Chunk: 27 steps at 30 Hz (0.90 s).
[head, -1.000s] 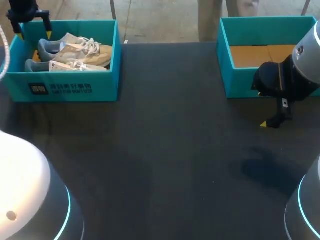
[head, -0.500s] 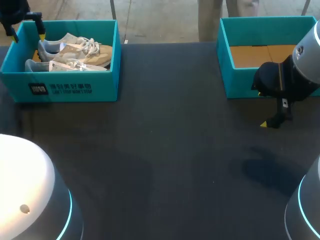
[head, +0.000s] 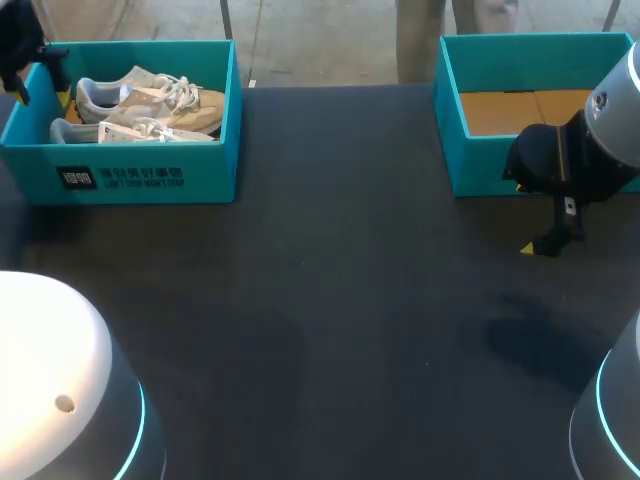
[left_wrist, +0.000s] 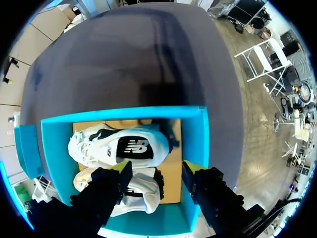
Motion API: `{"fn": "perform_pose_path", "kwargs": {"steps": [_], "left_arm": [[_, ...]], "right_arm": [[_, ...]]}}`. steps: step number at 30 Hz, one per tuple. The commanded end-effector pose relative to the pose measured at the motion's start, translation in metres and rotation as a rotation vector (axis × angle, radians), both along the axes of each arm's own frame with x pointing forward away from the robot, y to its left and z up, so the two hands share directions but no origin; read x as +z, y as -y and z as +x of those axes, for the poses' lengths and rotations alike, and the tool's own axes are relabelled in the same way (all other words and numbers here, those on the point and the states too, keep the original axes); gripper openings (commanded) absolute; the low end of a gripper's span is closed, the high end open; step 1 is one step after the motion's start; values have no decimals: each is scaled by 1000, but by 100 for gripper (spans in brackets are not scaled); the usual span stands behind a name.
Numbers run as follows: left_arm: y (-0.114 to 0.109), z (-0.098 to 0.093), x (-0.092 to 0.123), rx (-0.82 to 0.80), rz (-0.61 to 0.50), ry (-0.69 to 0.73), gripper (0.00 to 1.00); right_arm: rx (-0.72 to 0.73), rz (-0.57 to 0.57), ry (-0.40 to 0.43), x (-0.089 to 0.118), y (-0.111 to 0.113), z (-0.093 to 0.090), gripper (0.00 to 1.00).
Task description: Take the shoe out of the shoebox, open the shoe tongue, remove and reinsert the insole, then place the shoe into the shoebox
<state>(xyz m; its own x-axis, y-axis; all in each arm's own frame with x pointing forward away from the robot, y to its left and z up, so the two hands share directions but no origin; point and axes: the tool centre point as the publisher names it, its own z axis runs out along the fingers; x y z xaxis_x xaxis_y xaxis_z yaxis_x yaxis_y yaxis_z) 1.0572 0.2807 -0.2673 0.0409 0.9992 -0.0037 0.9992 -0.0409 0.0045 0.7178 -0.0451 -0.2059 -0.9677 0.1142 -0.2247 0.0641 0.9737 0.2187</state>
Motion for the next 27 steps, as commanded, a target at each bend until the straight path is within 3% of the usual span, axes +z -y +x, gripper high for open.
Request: {"fn": "perform_pose_path", "kwargs": {"steps": [1, 13, 19, 22, 27], "left_arm": [[-3, -7, -7, -11, -3, 85, 65], [-14, -13, -30, -46, 15, 84, 58], [-14, -11, -41, -84, 33, 105, 59], [-12, -7, -41, -80, 19, 97, 68], [-8, -5, -43, -82, 6, 92, 68]], "right_arm": [[-1, -2, 1, -1, 0, 0, 100], [-1, -2, 1, -1, 0, 0, 100], [-1, -2, 1, -1, 0, 0, 100], [-1, -2, 1, -1, 0, 0, 100], [-1, -2, 1, -1, 0, 0, 100]]}}
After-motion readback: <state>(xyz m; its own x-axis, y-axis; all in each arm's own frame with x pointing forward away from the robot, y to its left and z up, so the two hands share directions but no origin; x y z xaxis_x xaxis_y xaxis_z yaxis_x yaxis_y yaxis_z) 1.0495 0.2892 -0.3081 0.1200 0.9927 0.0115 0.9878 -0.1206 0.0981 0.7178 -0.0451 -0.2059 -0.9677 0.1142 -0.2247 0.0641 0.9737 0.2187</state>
